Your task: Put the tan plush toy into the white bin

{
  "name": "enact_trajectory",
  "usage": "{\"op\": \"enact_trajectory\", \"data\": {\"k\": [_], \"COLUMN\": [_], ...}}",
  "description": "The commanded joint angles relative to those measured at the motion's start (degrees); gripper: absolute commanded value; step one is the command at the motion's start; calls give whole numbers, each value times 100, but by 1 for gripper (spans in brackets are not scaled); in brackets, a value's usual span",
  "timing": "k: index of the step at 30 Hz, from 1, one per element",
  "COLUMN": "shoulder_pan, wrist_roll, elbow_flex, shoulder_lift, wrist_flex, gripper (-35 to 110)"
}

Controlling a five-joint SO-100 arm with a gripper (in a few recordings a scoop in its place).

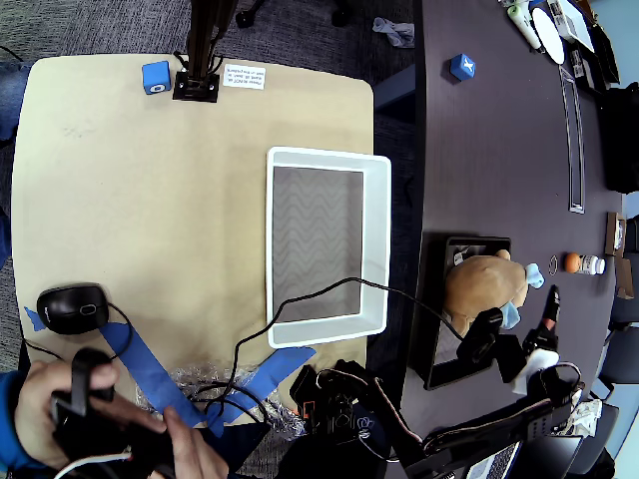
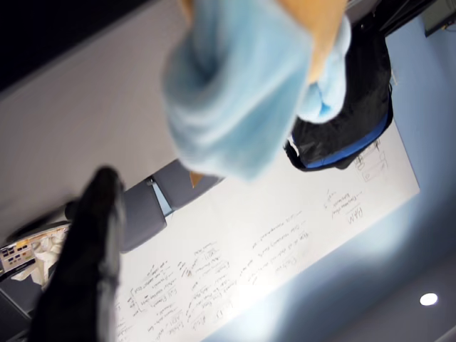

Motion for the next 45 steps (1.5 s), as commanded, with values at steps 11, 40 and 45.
{"op": "enact_trajectory", "data": {"k": [11,40,45], "shoulder_pan": [-378,-396,-396], "wrist_roll": [105,62,35], "elbow_flex": [-642,-2927,-2874], "shoulder_lift": [-809,-3665,-3630], "wrist_flex": [-35,-26,-26], "gripper": [74,74,65]}}
